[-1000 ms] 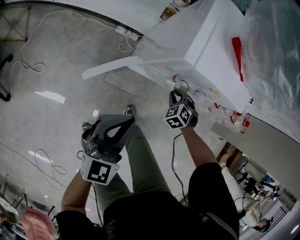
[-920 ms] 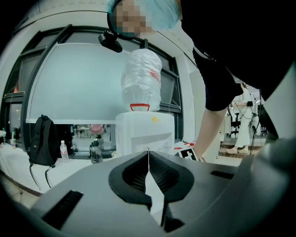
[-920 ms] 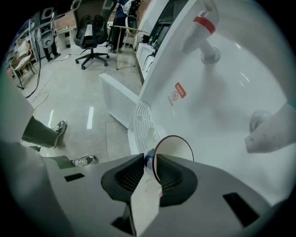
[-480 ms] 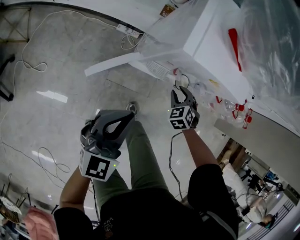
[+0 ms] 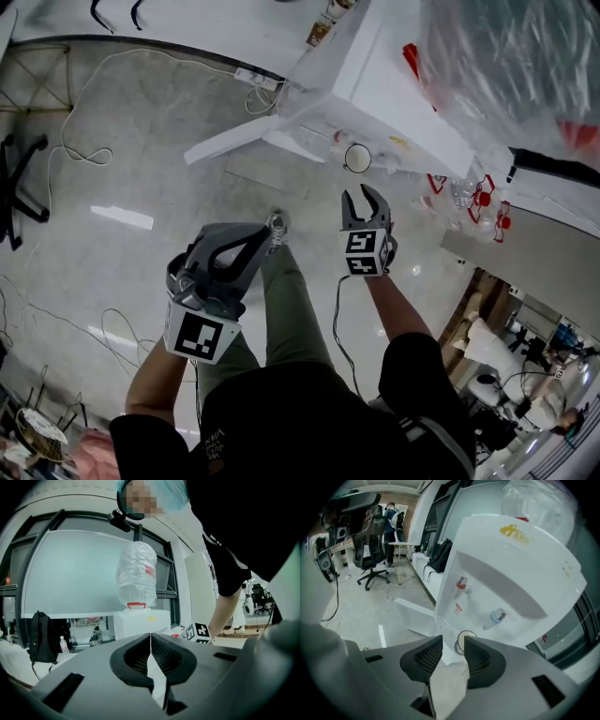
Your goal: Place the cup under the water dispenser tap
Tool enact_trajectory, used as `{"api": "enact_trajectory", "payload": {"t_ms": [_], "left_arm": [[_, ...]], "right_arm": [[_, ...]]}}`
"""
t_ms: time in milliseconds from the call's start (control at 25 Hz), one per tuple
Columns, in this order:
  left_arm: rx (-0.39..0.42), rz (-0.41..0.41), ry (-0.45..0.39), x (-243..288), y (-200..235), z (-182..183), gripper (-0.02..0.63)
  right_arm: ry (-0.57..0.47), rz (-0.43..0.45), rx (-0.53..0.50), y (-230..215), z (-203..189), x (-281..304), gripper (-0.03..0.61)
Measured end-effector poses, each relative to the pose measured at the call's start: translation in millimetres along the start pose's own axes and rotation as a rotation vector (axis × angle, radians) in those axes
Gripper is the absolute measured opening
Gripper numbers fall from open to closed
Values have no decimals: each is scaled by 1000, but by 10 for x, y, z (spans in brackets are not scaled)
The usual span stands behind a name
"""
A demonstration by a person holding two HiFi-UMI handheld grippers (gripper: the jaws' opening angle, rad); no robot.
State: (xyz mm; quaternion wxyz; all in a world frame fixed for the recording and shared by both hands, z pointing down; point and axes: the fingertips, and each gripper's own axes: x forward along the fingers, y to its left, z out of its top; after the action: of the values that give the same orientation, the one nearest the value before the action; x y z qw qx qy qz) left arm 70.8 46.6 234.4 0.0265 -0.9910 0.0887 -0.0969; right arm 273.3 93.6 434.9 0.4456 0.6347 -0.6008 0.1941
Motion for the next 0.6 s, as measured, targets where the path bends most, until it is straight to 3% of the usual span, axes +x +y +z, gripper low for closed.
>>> {"api": "enact_trajectory", "payload": {"t_ms": [320, 600], "left_arm": [[51, -41, -31, -480, -220, 367, 21], [89, -62, -50, -768, -313, 734, 21]], "right_arm": [[-150, -62, 284, 277, 276, -959, 126], [-295, -109, 379, 346, 659, -1705, 103]]}}
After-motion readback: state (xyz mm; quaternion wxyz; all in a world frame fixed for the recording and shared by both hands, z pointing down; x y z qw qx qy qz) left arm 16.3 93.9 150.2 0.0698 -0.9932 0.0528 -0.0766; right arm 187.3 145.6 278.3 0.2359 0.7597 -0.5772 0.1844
